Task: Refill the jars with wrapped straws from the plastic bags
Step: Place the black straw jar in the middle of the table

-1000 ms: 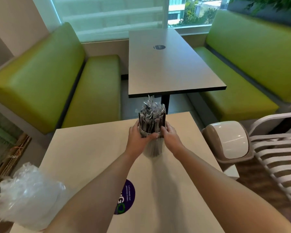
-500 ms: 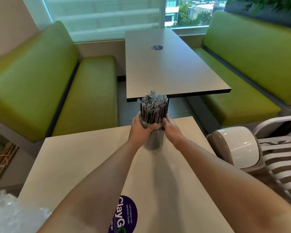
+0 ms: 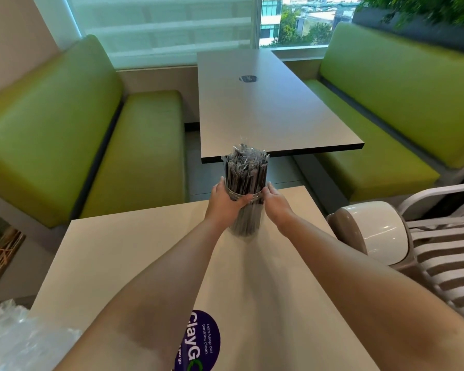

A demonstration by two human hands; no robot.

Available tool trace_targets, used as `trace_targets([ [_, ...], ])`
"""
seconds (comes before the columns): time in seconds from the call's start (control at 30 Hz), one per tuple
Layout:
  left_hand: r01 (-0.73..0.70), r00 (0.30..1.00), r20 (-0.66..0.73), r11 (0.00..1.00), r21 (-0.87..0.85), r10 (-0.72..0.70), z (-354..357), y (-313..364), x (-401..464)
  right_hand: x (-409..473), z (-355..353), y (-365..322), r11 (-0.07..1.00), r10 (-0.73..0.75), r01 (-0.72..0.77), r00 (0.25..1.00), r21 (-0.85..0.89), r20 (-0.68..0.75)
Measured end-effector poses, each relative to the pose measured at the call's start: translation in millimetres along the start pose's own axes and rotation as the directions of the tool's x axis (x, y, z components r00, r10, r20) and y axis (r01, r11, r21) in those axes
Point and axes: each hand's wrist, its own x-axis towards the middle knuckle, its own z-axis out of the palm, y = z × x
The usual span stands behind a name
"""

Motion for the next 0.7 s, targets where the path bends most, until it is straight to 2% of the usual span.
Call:
trace_targets([
  [0.1, -0.005, 1.0, -0.014, 1.0, -0.016, 0.005, -2, 3, -14, -15, -4, 1, 1.0, -0.004, 0.004, 1.0, -0.015, -0.02],
  [0.23, 0.068, 0.997, -0.032, 0.997, 0.027, -0.067, -10, 6, -44, -46, -3, 3, 0.997, -0.029, 0.027, 0.999, -0.066, -0.023],
  [0.4, 0.113, 0.993, -0.045, 0.994, -0.007, -0.113, -26, -2, -97, -106, 6, 9, 0.991, -0.017, 0.025, 0.997, -0.128, 0.069],
  [0.53, 0.12, 0.988, -0.097, 0.993, -0.011, -0.121, -40, -7, -151, -157, 14, 14, 0.983, 0.029, -0.002, 0.988, -0.182, 0.15],
  [0.7, 0.133, 0.978, -0.164, 0.991, -0.01, -0.133, -56, -16, -232, -228, 23, 13, 0.97, 0.021, 0.037, 0.972, -0.242, 0.233],
])
